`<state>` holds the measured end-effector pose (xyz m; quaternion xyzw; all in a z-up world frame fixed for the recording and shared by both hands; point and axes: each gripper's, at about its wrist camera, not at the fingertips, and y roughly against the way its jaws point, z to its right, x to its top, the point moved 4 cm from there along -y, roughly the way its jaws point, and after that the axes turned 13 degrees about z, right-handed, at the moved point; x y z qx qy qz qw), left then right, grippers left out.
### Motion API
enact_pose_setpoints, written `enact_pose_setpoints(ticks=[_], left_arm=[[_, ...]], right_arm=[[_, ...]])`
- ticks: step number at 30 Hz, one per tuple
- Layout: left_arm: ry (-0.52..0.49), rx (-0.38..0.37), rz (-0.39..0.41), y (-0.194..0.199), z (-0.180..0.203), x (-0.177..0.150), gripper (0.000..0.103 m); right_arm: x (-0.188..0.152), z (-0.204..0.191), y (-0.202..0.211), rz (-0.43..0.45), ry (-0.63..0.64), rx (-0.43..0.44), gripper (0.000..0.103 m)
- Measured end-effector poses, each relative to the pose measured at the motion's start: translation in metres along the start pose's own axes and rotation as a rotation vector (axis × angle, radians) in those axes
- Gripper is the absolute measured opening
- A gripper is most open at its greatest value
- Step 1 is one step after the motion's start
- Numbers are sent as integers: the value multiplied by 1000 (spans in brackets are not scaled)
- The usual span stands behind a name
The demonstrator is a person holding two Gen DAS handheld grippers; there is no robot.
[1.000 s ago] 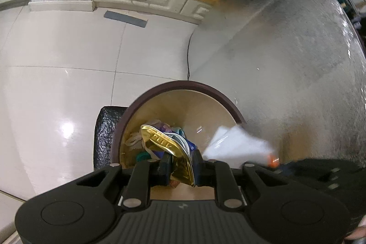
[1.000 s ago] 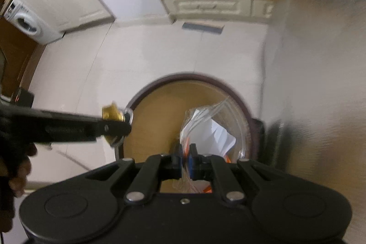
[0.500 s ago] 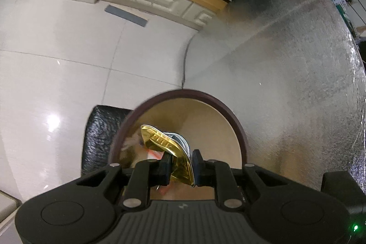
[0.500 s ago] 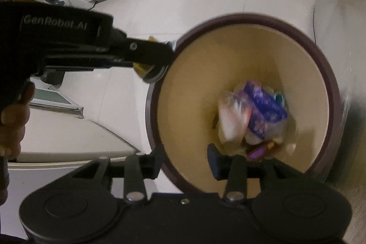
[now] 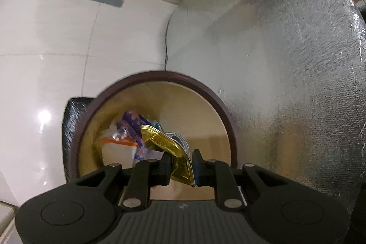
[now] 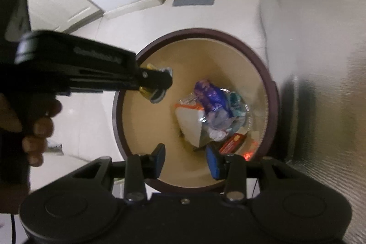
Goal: Collect trash
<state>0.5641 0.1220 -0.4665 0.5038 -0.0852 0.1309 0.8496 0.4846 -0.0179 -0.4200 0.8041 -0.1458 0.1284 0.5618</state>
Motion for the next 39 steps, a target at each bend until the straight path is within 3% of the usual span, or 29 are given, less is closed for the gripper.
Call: enact_pose_setpoints(ticks=[1, 2, 4, 8, 18, 23, 30, 36, 39], left_arm=[[11, -6, -17, -2, -1, -2, 23], [23, -2, -32, -4, -3, -5, 40], [35, 31, -45, -2, -8, -11, 61], [49, 54, -61, 12, -15, -24, 69], [78, 86, -8, 49, -17, -28, 85], [40, 117, 18, 73, -8, -31, 96], [6, 152, 60, 105, 4, -36, 103], [-22, 196, 104, 140, 14, -38, 103], [-18, 188, 127, 158, 20, -39, 103]], right_arm=[[1, 2, 3, 2, 0, -3, 42], [0, 2, 5, 0, 0, -6, 43], [-2, 5, 8, -8, 7, -13, 43], [-4, 7, 13, -20, 16, -31, 44], [-7, 4, 21, 4, 23, -42, 44], [-2, 2, 37, 37, 24, -56, 46], [5, -6, 64, 90, 43, -69, 51], [11, -16, 98, 140, 73, -92, 63], [16, -19, 118, 168, 86, -111, 74]])
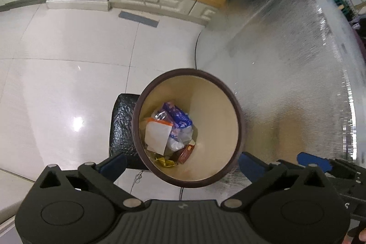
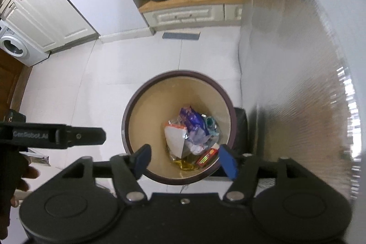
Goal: Collect trash
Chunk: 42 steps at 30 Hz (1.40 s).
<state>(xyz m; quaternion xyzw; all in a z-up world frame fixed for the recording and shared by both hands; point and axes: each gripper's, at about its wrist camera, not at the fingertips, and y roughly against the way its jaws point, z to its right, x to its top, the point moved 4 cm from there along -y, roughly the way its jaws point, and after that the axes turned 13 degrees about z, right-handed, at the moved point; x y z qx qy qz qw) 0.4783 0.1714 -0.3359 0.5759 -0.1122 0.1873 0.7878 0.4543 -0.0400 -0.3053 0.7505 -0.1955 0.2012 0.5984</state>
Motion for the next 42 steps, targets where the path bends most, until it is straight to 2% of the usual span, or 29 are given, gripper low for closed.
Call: enact_pose_setpoints(ticks=[6, 8, 14, 20, 26, 32, 42], left_arm=[[-38, 21, 53, 43, 12, 0, 103], [-54, 24, 72, 58, 16, 0, 103], [-103, 61, 135, 105, 27, -3, 103], [-108, 58, 220, 151, 43, -10, 103], [-152, 97, 295, 194, 63, -26, 103], [-150, 93, 350, 233, 83, -49, 103], [-142, 96, 457, 290, 115, -96, 103]], right_arm=[[10, 0, 37, 49, 4, -36, 86], [11, 0, 51, 67, -1, -42, 92], [14, 2, 97, 128, 5, -56, 98], [17, 3, 145, 206, 5, -50, 102], [16, 2, 194, 289, 20, -43, 103], [9, 7, 240, 356, 53, -34, 103], [-22, 26, 305, 427, 72, -57, 103]])
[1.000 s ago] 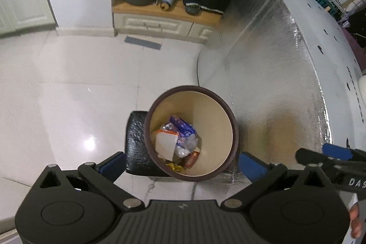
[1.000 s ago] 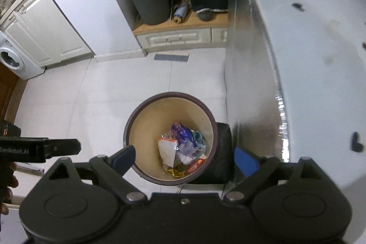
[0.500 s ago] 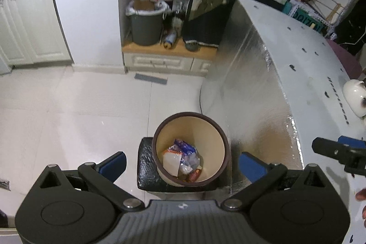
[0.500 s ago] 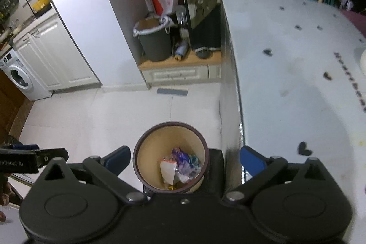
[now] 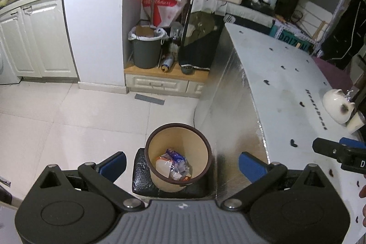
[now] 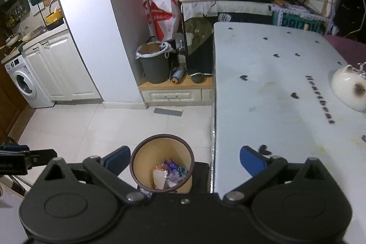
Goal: Collect trash
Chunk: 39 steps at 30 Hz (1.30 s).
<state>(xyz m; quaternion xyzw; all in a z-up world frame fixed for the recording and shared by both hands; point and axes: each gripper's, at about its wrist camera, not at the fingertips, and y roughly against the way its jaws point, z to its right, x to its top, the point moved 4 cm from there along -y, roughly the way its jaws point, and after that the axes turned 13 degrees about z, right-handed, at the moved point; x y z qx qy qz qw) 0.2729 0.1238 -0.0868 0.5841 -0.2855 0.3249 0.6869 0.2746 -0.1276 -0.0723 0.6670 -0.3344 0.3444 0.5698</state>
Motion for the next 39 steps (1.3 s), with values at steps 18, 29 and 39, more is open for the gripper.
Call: enact_pose_setpoints(ticks=[18, 29, 39], left_arm=[[-21, 13, 96, 81, 45, -33, 103], [-40, 10, 120, 103, 55, -44, 103], [-49, 8, 126, 110, 57, -48, 103]], right_arm=[[-17, 26, 102, 95, 27, -14, 103], [-28, 29, 130, 116, 35, -24, 103], [-27, 28, 137, 127, 47, -32, 103]])
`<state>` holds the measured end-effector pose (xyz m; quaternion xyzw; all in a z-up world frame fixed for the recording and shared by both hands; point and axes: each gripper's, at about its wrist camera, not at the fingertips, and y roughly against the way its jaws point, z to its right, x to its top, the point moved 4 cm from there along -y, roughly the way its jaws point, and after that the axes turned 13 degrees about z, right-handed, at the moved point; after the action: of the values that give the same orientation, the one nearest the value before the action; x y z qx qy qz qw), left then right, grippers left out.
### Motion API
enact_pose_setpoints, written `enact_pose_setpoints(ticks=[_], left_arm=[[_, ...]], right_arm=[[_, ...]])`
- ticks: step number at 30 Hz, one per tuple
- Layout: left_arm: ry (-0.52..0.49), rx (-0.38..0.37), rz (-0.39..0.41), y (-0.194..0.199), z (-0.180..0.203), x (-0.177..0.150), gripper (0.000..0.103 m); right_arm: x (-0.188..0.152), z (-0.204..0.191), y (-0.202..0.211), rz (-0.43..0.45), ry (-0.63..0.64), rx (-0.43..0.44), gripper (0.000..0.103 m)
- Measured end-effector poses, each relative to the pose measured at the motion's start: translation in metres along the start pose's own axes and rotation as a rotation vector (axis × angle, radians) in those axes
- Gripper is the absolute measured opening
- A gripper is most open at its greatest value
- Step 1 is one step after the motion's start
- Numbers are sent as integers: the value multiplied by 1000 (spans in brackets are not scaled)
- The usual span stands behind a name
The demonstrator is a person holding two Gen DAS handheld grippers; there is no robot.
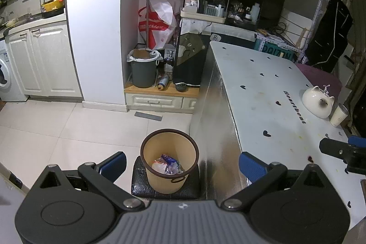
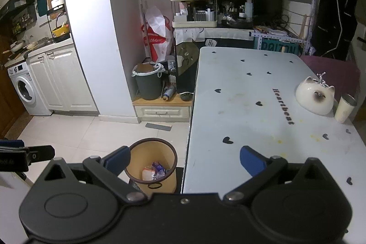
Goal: Collect trash
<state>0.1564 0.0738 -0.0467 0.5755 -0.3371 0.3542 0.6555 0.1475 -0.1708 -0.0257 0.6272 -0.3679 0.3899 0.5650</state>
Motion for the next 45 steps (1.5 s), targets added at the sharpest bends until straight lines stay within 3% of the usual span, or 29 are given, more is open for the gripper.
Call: enact_pose_setpoints(ticks=[45], left_arm=[[-11, 0, -6, -2, 2, 4, 103]], right_arm=[[-1, 10, -3, -14, -1, -17, 103]])
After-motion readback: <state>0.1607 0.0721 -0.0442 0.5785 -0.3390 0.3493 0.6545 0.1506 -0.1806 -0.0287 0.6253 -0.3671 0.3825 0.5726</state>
